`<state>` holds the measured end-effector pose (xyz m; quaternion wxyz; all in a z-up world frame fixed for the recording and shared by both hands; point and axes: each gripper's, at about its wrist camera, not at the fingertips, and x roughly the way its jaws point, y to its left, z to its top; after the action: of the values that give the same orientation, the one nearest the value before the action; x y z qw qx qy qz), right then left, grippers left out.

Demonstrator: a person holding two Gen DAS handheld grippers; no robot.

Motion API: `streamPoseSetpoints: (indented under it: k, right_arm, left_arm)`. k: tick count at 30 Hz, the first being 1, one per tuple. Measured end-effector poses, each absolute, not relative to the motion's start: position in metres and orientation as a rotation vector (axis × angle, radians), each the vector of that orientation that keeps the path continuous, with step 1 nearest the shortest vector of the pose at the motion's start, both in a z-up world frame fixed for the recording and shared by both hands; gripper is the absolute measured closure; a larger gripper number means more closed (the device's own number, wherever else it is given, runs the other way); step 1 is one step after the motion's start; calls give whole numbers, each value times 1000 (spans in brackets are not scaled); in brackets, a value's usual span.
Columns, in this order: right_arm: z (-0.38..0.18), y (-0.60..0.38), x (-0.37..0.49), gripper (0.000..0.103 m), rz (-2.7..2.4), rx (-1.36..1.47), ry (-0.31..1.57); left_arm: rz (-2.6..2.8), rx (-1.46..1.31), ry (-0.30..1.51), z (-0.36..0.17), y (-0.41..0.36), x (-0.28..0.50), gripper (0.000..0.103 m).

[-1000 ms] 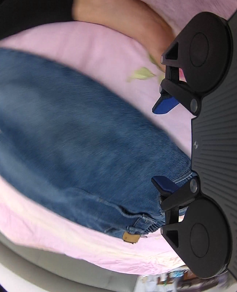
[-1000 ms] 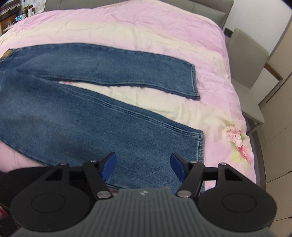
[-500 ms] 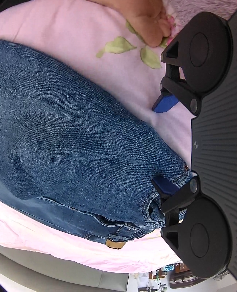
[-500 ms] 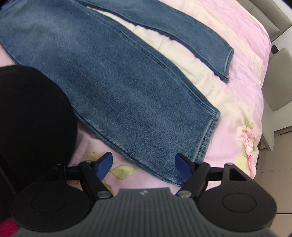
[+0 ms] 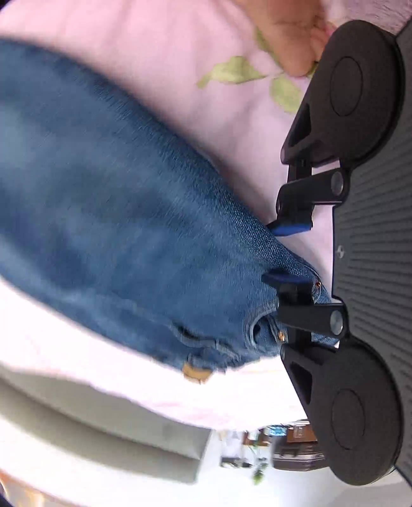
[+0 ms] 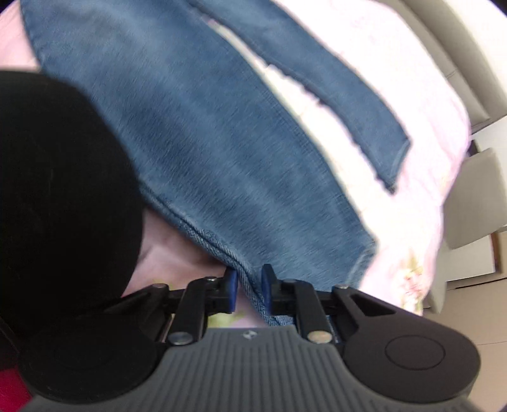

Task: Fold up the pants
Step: 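Lift the jeans with both grippers and lay one leg over the other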

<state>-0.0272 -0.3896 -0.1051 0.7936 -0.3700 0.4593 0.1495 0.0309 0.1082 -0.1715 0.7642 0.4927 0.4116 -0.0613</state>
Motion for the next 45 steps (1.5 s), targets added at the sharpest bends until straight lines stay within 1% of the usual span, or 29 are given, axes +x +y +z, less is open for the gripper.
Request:
streamPoseSetpoints:
  k: [3,9,10,13,16,18,25,31,34,39,42,45]
  right_arm:
    - [-78,-389,-20,97,260,-766,921]
    - [-16,-384,7,100,141,-743,811]
    - [0,-383,12,102,121,-730,785]
    - [42,-386,38,102,84,-661,734]
    - [64,-390,76,102,36,-587,715]
    - [58,-389,107,102,-1,-582,734]
    - [4,-377,224,103,-71,-611,789]
    - [-41,-370,318,103,-62,-633,859]
    - [-69,-365,356,103,-44,-660,904]
    - [-120,-357,406,102,-16,-711,989]
    - [-146,-360,424,102,-6,-714,1042]
    - [-164,-362,433,101,9,-706,1067]
  left_arm:
    - [-69,973,839,-142,108,37,82]
    - [35,801,728,-69,111,69,84]
    - [51,775,716,-54,112,76,84]
    - [84,677,688,-14,116,101,84]
    - [104,664,678,2,114,131,84]
    - [126,681,699,-3,110,155,84]
    - [185,724,722,-29,100,231,85]
    - [188,764,810,-69,95,298,85]
    - [183,775,872,-100,96,325,85]
    - [165,778,933,-143,102,346,85]
    - [155,710,977,-155,109,354,85]
    - [144,711,984,-166,106,350,85]
